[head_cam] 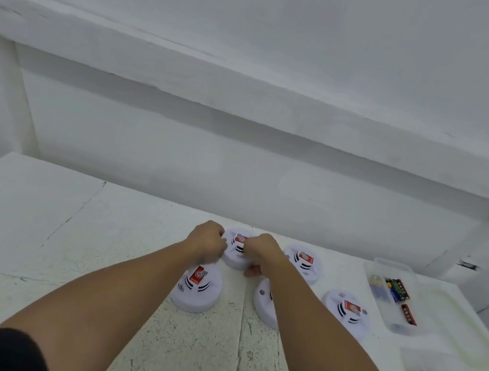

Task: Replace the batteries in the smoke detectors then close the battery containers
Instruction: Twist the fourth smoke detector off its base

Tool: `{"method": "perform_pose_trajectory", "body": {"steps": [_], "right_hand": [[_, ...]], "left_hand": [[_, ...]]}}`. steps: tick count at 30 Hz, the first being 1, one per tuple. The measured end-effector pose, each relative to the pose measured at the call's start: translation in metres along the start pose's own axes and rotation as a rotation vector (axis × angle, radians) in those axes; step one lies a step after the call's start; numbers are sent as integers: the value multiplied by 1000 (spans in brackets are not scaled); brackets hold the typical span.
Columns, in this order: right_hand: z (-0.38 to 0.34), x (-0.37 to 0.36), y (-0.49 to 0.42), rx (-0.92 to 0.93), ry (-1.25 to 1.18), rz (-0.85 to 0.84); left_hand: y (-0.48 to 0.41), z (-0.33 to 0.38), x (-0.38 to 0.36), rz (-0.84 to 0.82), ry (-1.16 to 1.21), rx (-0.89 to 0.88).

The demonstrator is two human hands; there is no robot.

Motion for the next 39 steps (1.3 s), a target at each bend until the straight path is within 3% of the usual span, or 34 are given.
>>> {"method": "perform_pose_trajectory", "body": {"steps": [4, 9, 15, 20, 24, 28, 35, 39], "right_hand": [[-1, 12, 7, -34, -291, -37], [9, 23, 15, 79, -630, -33], [39, 44, 43, 257, -721, 4], [80, 60, 76, 300, -752, 30], [125, 75, 93, 331, -747, -30], [168, 87, 102, 323, -677, -92], [225, 93, 118, 409, -413, -103], [246, 89, 119, 468, -140, -88]], "left_hand": [[4, 2, 3, 64, 148, -25], [23, 18, 3, 238, 491, -24], [73, 37, -3, 322, 713, -96], [116, 39, -32, 187, 770, -211], [144, 35, -64, 139, 657, -261], [165, 32, -97, -23, 758, -274], [175, 17, -139, -138, 685, -234], [179, 12, -150, -209, 647, -263]]}}
Point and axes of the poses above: each hand's wrist, its own y-axis away from the middle knuckle, its own x-axis out of the back of the hand, z = x × y, the point moved 1 cm from there along -y, towards the middle knuckle, and after that the axes turned 2 degrees about -z, right-handed, at the moved point
